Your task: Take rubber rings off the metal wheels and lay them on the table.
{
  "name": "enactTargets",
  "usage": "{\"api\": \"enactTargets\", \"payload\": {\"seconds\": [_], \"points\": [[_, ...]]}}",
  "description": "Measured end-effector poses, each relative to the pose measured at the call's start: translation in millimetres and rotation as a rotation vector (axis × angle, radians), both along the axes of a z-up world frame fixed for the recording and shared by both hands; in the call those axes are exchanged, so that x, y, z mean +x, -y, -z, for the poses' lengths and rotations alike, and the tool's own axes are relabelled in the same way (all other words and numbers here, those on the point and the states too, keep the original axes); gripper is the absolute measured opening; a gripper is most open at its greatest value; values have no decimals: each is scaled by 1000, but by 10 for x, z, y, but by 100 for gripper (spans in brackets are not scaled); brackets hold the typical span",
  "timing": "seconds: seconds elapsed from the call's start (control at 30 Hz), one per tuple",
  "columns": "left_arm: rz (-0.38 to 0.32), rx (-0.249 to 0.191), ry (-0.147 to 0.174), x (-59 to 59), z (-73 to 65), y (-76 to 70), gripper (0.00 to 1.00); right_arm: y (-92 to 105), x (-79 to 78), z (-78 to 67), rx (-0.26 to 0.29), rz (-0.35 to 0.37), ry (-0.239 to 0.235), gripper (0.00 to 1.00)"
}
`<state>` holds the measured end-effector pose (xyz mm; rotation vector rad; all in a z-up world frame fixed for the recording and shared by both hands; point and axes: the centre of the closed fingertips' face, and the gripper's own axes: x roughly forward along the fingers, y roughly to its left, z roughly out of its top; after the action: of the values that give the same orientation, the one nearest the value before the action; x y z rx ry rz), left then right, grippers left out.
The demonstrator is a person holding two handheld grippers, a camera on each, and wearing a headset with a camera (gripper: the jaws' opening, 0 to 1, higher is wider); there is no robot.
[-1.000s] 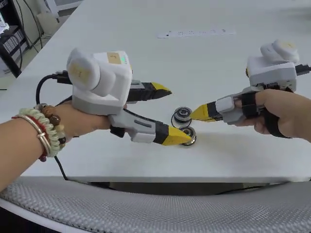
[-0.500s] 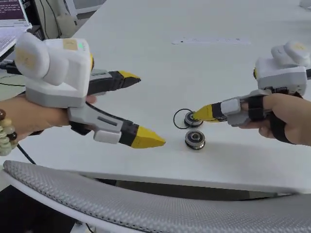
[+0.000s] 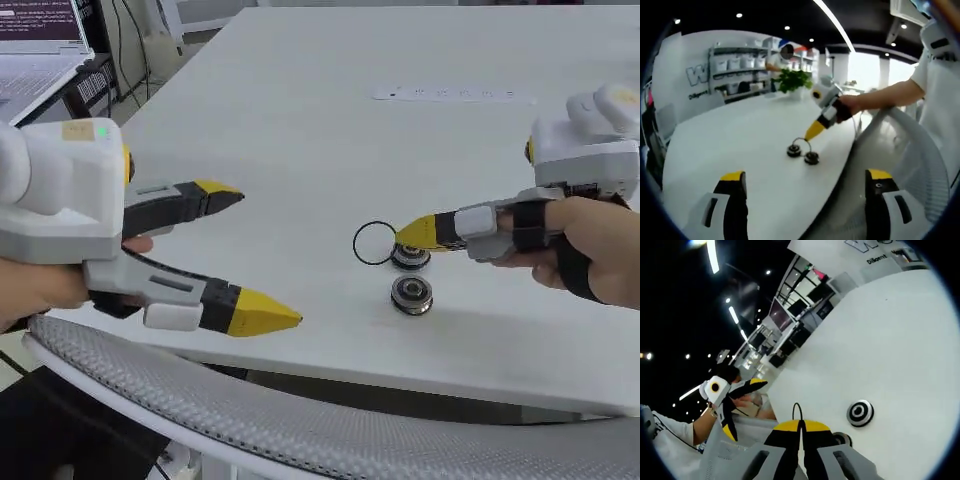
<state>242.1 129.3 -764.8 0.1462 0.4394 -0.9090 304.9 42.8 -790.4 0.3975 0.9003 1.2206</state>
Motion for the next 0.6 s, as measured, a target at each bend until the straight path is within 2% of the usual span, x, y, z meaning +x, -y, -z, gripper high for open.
{"api": "enactTargets", "payload": {"seconds": [0.17, 0.23, 0.27, 0.3, 0.37, 0.43, 0.5, 0.6], "points": [[-39, -37, 12, 59, -61, -2, 100, -42, -36, 47, -27, -17, 22, 0], [-42, -17, 7, 60, -21, -1, 100, -55, -39, 53, -32, -19, 32, 0], [-35, 20, -12, 33, 46, -14, 100, -65, -41, 56, -34, -19, 39, 0], [-35, 41, -22, 25, 78, -22, 100, -73, -41, 55, -33, -18, 42, 0], [-35, 34, -10, 33, 63, 0, 100, -94, -38, 73, -38, -9, 50, 0], [-41, 17, -15, 30, 50, 11, 100, -106, -23, 93, -47, 2, 69, 0], [-40, 17, -32, 12, 76, 16, 100, -125, -32, 109, -48, 5, 72, 0], [-75, 36, -82, 7, 172, -39, 100, -147, -15, 122, -47, 26, 69, 0]]}}
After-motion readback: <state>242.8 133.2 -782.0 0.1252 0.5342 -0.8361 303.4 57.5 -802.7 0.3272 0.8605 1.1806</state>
